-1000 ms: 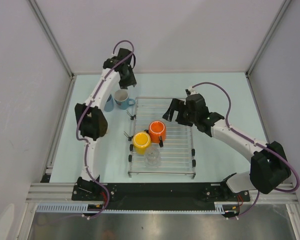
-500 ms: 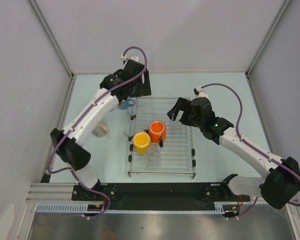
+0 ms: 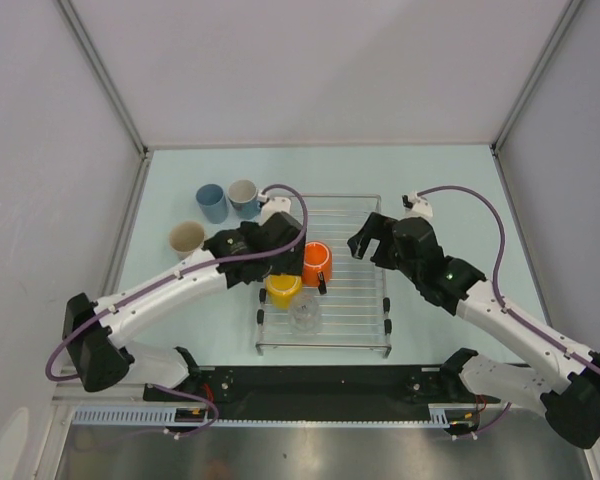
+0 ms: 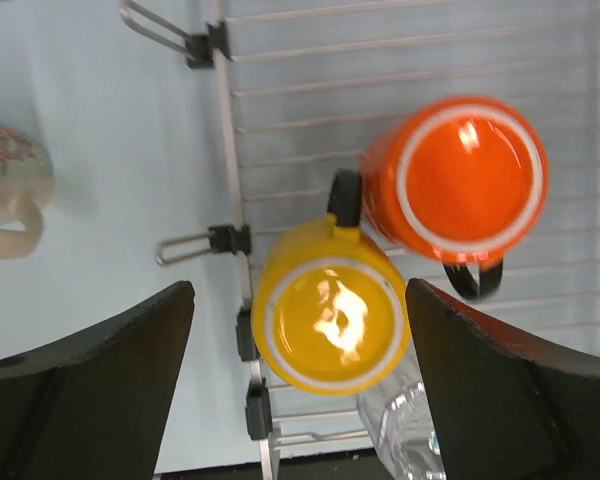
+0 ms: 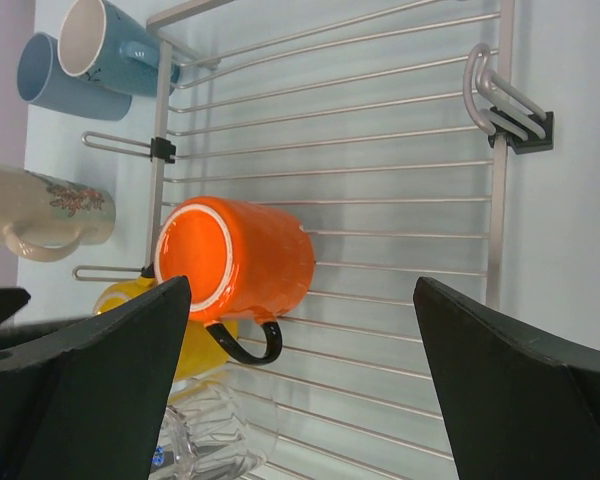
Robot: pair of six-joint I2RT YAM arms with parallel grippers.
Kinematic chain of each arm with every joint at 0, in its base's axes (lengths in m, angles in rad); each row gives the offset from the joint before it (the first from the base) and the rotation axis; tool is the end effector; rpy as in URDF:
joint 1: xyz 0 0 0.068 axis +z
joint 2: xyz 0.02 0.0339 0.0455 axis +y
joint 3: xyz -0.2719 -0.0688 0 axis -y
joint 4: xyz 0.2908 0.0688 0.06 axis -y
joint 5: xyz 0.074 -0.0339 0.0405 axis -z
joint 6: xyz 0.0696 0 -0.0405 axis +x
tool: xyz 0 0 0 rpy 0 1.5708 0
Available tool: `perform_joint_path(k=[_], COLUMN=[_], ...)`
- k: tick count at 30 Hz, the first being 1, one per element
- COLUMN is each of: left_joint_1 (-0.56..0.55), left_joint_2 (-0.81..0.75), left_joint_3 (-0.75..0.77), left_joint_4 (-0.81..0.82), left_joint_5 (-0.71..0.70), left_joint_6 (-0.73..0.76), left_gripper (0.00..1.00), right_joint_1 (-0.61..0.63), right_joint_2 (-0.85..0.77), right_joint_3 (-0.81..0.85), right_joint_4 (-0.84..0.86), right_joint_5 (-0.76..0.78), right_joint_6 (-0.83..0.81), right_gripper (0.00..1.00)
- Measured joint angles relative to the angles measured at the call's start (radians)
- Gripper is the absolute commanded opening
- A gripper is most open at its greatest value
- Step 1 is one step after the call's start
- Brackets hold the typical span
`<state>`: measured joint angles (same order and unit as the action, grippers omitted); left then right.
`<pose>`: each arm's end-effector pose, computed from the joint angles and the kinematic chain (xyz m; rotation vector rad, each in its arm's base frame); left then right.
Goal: Unload the cups from the dish rack
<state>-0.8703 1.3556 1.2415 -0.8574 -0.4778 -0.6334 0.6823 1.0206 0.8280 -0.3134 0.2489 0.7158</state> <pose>0.2399 -0.2349 0.2935 0.1038 2.3931 -0.0791 0.2425 0.1749 0.2799 0.1908 2.1068 0.5978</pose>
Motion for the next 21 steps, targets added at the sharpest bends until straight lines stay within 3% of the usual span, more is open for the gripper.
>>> perform_joint_path(k=[4, 21], left_joint_1=[-0.079, -0.083], left_joint_2=[-0.051, -0.040], left_joint_3=[-0.069, -0.171], left_joint_4=[0.011, 0.071], left_joint_5=[-0.015, -0.004], left_joint_6=[-0.043, -0.128], left_gripper=[0.94, 0.97], right_joint_1=[0.005, 0.011], right_joint_2=[-0.004, -0.010], right_joint_3=[-0.010, -0.029], right_joint_4=[-0.021, -0.037], right_joint_5=[0.001, 0.008], right_joint_6=[0.010, 0.036], right_gripper=[1.00, 1.00])
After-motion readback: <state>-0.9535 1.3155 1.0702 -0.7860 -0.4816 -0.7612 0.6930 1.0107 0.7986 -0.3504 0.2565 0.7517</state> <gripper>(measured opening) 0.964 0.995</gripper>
